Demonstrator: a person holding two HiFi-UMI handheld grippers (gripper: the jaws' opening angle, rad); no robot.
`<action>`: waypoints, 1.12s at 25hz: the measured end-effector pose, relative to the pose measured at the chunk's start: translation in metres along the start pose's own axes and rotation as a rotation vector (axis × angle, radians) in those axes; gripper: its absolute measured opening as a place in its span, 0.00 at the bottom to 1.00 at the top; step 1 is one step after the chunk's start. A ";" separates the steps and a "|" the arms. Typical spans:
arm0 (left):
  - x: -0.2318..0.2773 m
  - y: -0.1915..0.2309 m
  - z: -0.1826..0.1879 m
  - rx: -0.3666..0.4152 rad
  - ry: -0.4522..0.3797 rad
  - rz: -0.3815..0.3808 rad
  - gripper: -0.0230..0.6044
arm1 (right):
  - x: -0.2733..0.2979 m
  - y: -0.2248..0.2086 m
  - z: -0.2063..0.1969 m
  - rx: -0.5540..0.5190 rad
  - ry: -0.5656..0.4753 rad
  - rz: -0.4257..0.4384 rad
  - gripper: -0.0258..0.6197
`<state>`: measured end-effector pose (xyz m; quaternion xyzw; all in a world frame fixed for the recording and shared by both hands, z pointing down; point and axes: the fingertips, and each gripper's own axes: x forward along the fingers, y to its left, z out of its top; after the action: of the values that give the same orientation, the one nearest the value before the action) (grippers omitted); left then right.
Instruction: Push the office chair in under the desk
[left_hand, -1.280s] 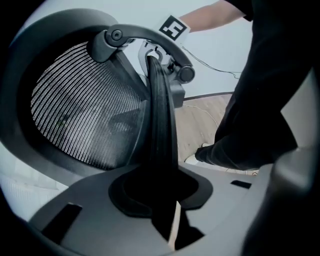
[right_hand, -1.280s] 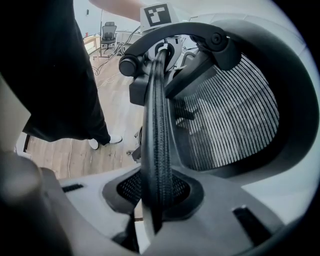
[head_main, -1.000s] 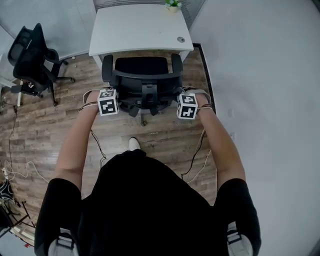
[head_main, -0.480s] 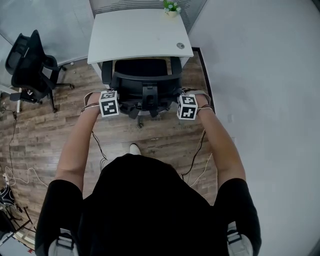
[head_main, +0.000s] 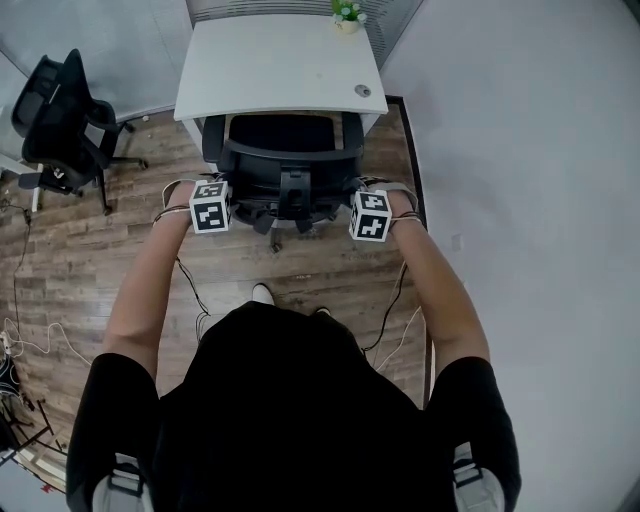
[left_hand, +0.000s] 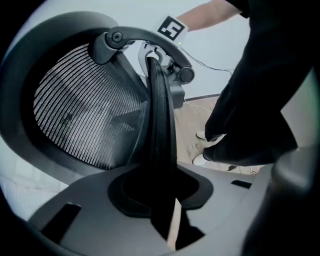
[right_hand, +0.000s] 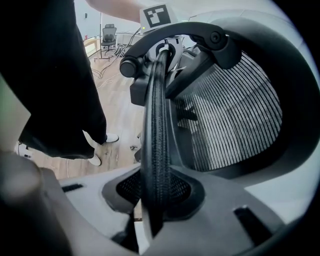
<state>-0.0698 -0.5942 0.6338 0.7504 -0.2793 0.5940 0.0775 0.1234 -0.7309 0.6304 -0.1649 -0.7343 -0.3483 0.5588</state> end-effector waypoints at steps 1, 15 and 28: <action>0.000 0.000 0.000 0.007 0.001 0.010 0.18 | -0.001 0.001 0.000 0.003 0.000 0.010 0.17; -0.040 0.008 0.019 -0.060 -0.004 0.096 0.47 | -0.080 -0.013 0.003 0.132 -0.193 -0.069 0.28; -0.169 -0.027 0.145 -0.576 -0.794 0.495 0.40 | -0.201 0.006 0.052 0.640 -0.927 -0.268 0.27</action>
<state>0.0438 -0.5819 0.4407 0.7773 -0.6064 0.1653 0.0264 0.1550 -0.6615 0.4375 -0.0287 -0.9856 -0.0681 0.1520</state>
